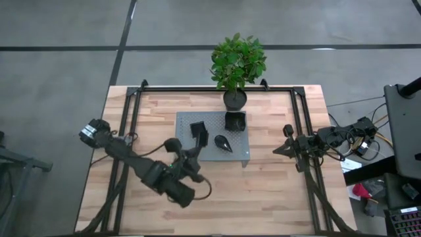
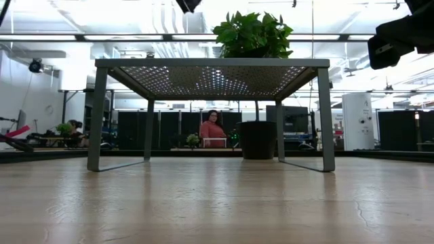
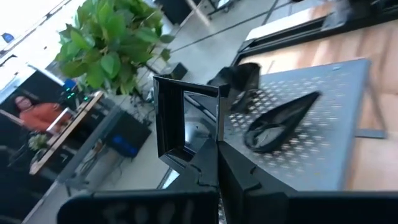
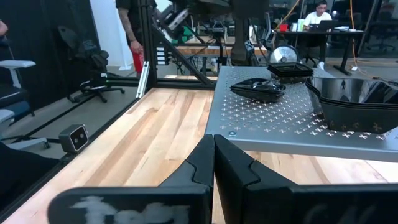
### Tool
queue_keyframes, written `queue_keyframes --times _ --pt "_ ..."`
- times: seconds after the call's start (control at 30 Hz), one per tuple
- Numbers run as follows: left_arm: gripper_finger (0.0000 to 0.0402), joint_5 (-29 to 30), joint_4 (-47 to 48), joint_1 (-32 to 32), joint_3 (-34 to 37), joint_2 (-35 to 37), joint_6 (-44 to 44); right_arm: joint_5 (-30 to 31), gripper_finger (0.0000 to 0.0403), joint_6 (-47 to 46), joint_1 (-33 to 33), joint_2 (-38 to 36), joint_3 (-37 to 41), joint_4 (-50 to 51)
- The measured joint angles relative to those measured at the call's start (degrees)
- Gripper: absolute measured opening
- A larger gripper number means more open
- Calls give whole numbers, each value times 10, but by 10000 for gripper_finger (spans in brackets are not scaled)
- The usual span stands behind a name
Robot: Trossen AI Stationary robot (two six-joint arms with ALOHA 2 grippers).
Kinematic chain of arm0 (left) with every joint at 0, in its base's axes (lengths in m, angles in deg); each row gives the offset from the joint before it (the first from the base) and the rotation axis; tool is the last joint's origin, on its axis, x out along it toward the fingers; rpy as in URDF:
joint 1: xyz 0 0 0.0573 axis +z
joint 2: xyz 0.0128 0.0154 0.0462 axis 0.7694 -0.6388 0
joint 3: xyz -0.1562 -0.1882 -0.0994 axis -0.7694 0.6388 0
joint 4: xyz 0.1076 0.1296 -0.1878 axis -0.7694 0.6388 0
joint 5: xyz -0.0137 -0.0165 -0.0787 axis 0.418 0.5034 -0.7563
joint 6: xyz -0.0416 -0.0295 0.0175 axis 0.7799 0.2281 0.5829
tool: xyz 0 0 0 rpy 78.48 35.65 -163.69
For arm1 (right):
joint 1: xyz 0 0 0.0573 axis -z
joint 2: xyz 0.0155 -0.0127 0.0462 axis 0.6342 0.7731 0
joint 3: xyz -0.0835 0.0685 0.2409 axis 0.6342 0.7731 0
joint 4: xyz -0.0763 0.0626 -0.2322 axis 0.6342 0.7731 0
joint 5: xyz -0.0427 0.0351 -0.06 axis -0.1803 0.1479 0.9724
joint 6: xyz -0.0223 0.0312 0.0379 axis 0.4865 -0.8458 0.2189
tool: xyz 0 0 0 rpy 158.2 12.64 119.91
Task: Pick & Place Mini shaped plates
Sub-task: Stack the black square plate on the black square plates on the shelf
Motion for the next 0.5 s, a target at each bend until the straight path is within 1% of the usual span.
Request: queue_keyframes --times 0.13,0.37,0.5 --pt "0 -12 1 30 0 0 -16 0 8 1 0 0 0 0" --pt "0 -94 3 78 0 0 -6 0 8 1 0 0 0 0" --pt "0 -106 11 93 0 0 -5 0 8 0 0 0 0 0"
